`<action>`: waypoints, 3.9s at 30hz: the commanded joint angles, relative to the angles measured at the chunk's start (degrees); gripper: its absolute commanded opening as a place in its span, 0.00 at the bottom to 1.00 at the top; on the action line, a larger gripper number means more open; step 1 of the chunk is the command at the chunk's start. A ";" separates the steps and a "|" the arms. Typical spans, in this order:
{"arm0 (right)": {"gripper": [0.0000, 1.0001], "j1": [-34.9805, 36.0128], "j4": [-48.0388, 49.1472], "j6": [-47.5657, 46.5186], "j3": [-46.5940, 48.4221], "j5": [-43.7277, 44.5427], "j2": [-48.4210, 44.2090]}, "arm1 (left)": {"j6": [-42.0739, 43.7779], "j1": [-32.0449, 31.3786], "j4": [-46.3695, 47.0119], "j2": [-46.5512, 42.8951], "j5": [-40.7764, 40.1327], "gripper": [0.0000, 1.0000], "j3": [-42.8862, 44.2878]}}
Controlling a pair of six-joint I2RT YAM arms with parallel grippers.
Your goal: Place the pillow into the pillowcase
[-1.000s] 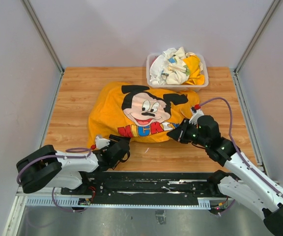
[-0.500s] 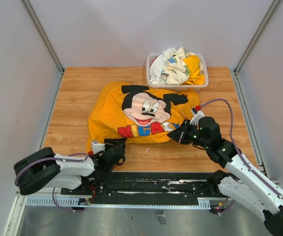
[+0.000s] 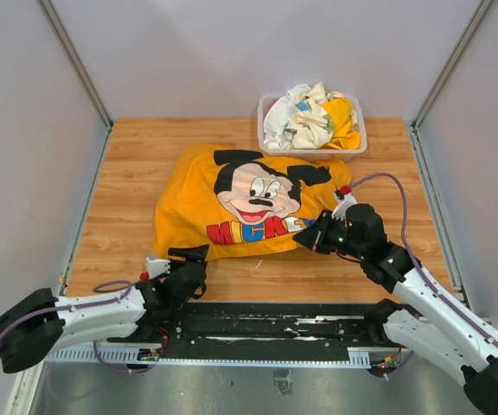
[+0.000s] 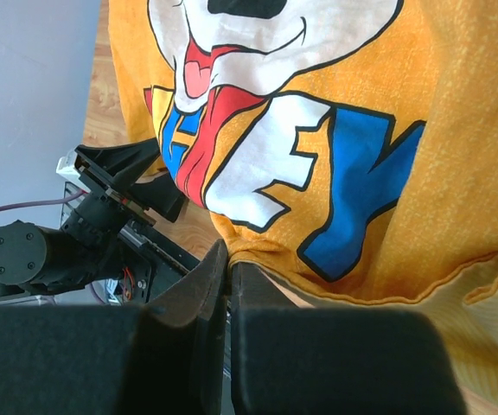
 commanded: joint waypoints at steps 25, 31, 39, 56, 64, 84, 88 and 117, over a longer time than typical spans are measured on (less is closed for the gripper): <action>0.01 -1.26 1.87 0.59 17.24 -7.93 4.86 | -1.65 -0.33 -6.05 6.51 -5.27 0.75 0.61; 0.01 -1.14 1.78 0.99 15.42 -7.97 3.54 | -1.34 -0.27 0.18 9.03 -8.48 0.77 0.46; 0.01 -1.13 1.33 0.15 13.97 -8.76 2.13 | 0.54 -0.29 13.81 13.51 -9.42 0.76 -2.94; 0.01 -1.13 2.57 -1.69 8.69 -8.25 -2.68 | 7.60 -0.25 36.73 23.36 -15.05 0.71 -5.40; 0.01 -1.17 0.83 -2.13 8.32 -6.88 -4.45 | 2.38 -0.20 43.71 36.29 -15.52 0.41 -5.07; 0.01 -1.13 1.43 -1.83 6.47 -6.71 -4.25 | 8.31 0.03 28.31 18.38 -12.28 0.00 -2.43; 0.01 -1.13 1.08 -1.86 6.56 -6.32 -4.78 | 9.53 -0.59 6.90 2.29 -12.88 0.00 0.83; 0.01 -1.21 -4.39 -10.38 27.69 3.03 6.90 | 37.08 -0.54 -40.80 -11.95 -25.18 0.00 54.50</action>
